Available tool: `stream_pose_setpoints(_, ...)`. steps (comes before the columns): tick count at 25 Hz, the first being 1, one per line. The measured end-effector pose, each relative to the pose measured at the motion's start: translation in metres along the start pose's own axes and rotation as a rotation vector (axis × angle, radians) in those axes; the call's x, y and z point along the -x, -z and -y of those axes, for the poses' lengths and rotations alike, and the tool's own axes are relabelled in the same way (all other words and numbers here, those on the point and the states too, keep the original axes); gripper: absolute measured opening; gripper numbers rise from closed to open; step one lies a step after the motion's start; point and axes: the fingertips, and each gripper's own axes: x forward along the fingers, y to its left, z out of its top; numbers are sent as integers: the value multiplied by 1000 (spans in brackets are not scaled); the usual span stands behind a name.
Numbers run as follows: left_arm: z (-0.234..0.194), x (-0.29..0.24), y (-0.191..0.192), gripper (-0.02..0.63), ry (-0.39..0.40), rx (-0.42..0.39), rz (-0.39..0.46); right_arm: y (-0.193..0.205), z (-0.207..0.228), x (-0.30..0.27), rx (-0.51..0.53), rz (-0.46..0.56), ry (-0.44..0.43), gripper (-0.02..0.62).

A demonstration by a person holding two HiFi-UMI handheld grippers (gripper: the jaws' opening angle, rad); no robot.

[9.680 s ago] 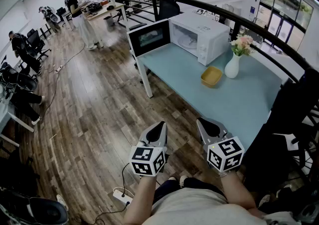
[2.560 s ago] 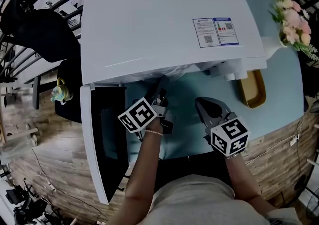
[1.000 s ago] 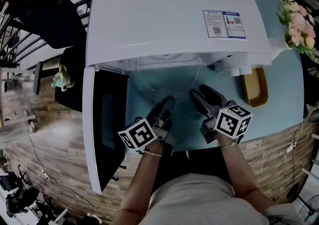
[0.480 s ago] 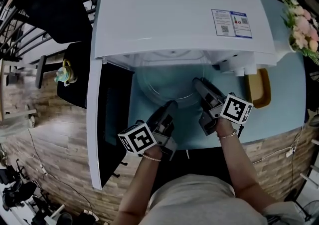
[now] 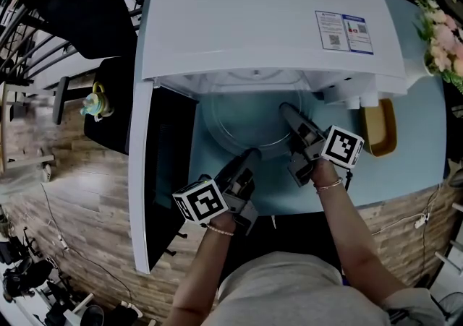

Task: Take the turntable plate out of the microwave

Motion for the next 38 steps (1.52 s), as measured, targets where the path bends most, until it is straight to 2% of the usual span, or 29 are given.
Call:
stream_pose_setpoints(5,-6,-2,3,77,-15,11,-4,0,-1,2,-20,9,-8,107)
stream_pose_setpoints(10,-7,-4,5,77,-13,24,6,-2,0,6,-79,15,-3,93)
stream_pose_setpoints(13,-12,-4,4,77,-15,43,13,-2,-1,9,-80,16,-7,80)
stream_pose_setpoints(18,-11,-5,7,106,20,41,14,-2,2,10,-118,2,0,75)
stream_pose_setpoints(25,-17,-4,7,144,4,28,37,4,7,15,-210,2,-8,67)
stream_pose_setpoints(29,-27,0,1,201,-30,29,63,5,7,17,-209,-4,-10,67)
stream_pose_setpoints(33,-31,2,-12,217,-51,1,97,3,2,21,-183,-23,-10,63)
stream_pose_setpoints(38,-29,-2,-29,219,-11,12,145,4,1,26,-167,-62,-10,63)
